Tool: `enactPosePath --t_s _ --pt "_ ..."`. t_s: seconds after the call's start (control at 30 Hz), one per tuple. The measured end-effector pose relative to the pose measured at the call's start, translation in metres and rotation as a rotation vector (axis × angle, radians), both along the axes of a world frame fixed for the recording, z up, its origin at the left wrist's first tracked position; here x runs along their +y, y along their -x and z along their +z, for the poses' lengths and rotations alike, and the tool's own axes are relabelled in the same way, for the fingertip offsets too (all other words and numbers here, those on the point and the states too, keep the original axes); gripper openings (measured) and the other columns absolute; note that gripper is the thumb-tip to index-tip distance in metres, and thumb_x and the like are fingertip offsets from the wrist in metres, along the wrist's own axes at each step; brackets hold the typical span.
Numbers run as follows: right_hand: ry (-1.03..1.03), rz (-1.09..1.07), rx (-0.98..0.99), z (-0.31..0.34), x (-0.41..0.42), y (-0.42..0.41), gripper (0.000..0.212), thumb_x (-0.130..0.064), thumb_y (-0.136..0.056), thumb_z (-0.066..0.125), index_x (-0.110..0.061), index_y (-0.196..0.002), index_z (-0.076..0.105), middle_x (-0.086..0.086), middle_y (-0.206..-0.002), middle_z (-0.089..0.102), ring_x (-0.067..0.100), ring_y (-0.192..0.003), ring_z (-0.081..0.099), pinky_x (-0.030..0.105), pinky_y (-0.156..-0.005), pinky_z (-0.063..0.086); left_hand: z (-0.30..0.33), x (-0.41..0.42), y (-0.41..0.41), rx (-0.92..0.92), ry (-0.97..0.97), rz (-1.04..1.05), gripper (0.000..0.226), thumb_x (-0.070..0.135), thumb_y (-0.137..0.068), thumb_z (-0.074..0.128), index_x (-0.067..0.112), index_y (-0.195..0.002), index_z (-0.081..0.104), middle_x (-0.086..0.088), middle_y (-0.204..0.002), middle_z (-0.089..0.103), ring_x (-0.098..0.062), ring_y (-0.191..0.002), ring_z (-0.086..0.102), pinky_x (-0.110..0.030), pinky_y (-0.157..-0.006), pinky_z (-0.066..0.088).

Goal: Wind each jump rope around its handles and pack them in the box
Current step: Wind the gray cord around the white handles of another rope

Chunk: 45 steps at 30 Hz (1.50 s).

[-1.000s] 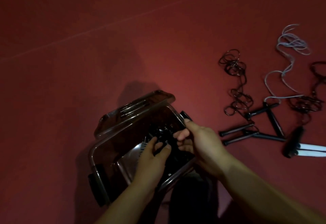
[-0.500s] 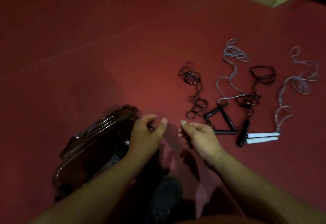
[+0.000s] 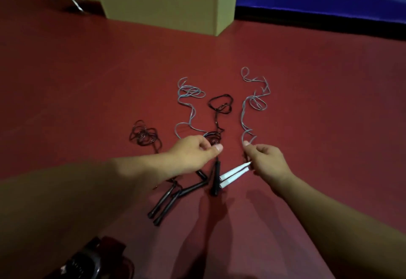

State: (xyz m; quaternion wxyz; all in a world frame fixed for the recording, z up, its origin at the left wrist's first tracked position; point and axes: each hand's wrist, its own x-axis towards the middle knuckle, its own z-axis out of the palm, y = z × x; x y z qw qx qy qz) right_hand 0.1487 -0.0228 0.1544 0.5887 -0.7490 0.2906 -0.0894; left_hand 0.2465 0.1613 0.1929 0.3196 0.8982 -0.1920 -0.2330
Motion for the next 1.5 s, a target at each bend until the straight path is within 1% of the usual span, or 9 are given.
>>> enactPosePath --t_s 0.13,0.27,0.43,0.57,0.87,1.03,1.2,1.33,1.5 --pt "0.034 -0.117 0.069 -0.033 -0.047 0.000 0.059 -0.061 -0.085 0.057 -0.011 -0.054 0.066 0.012 -0.065 0.069 0.019 -0.057 0.056 0.038 -0.065 0.048 -0.027 -0.058 -0.009 0.029 -0.166 -0.128 0.044 0.065 -0.086 0.055 0.023 -0.093 0.064 0.005 -0.097 0.067 -0.016 -0.094 0.061 -0.028 -0.085 0.047" --pt "0.032 -0.151 0.167 -0.070 -0.073 -0.002 0.073 -0.063 -0.089 0.050 -0.012 -0.037 0.058 0.018 -0.066 0.070 0.026 -0.063 0.066 0.036 -0.067 0.050 -0.093 -0.116 -0.006 0.111 -0.099 0.005 0.038 0.058 -0.090 0.056 0.021 -0.086 0.063 0.003 -0.084 0.064 -0.020 -0.089 0.061 -0.026 -0.075 0.041" --pt "0.006 -0.222 0.220 -0.123 -0.084 -0.003 0.055 -0.034 -0.092 0.056 -0.006 -0.044 0.058 0.024 -0.067 0.068 0.029 -0.056 0.060 0.028 -0.057 0.047 -0.176 -0.139 0.005 0.084 -0.107 0.056 0.034 0.059 -0.083 0.063 0.027 -0.095 0.062 -0.002 -0.106 0.067 -0.024 -0.102 0.063 -0.035 -0.090 0.050" --pt "-0.039 -0.207 0.236 -0.151 -0.074 -0.001 0.047 -0.012 -0.085 0.048 -0.011 -0.040 0.061 0.009 -0.043 0.058 0.018 -0.040 0.051 0.028 -0.048 0.043 -0.207 -0.141 0.000 0.007 -0.144 0.040 0.058 0.056 -0.076 0.072 0.022 -0.121 0.059 -0.007 -0.121 0.059 -0.027 -0.115 0.056 -0.035 -0.099 0.045" --pt "-0.066 -0.378 0.239 -0.180 -0.076 -0.007 0.022 -0.033 -0.078 0.046 -0.020 -0.078 0.064 0.006 -0.052 0.066 0.026 -0.054 0.060 0.046 -0.064 0.052 -0.229 -0.151 -0.003 -0.163 -0.434 -0.055 0.046 0.049 -0.081 0.070 0.019 -0.115 0.057 -0.005 -0.120 0.063 -0.028 -0.116 0.055 -0.035 -0.093 0.043" --pt "-0.019 -0.379 0.246 -0.180 -0.077 -0.008 0.019 -0.033 -0.084 0.049 -0.019 -0.080 0.061 0.007 -0.054 0.067 0.028 -0.057 0.065 0.051 -0.069 0.057 -0.225 -0.158 0.000 -0.029 -0.337 -0.065 0.027 0.040 -0.090 0.061 0.016 -0.102 0.064 -0.008 -0.110 0.069 -0.031 -0.106 0.063 -0.033 -0.082 0.048" --pt "0.099 -0.240 0.200 -0.181 -0.075 -0.003 0.052 -0.046 -0.096 0.050 -0.022 -0.055 0.072 0.001 -0.085 0.068 0.002 -0.090 0.056 0.030 -0.089 0.045 -0.218 -0.156 0.000 0.110 -0.115 0.002 0.012 0.032 -0.091 0.062 0.021 -0.096 0.064 -0.002 -0.095 0.069 -0.024 -0.084 0.061 -0.025 -0.068 0.039" --pt "0.216 -0.138 0.169 -0.170 -0.078 0.001 0.046 -0.050 -0.093 0.055 -0.027 -0.057 0.069 -0.006 -0.070 0.067 0.001 -0.091 0.052 0.021 -0.075 0.041 -0.206 -0.153 -0.004 0.167 -0.017 -0.060 0.013 0.034 -0.092 0.062 0.024 -0.085 0.058 0.005 -0.077 0.063 -0.021 -0.076 0.060 -0.027 -0.064 0.040" --pt "0.293 -0.184 0.089 -0.131 -0.087 -0.008 0.021 -0.042 -0.089 0.064 -0.026 -0.103 0.065 -0.004 -0.108 0.053 0.012 -0.102 0.054 0.022 -0.082 0.036 -0.168 -0.148 -0.011 0.262 0.112 -0.104 0.008 0.026 -0.093 0.062 0.019 -0.096 0.064 -0.008 -0.084 0.071 -0.024 -0.070 0.067 -0.040 -0.075 0.059"
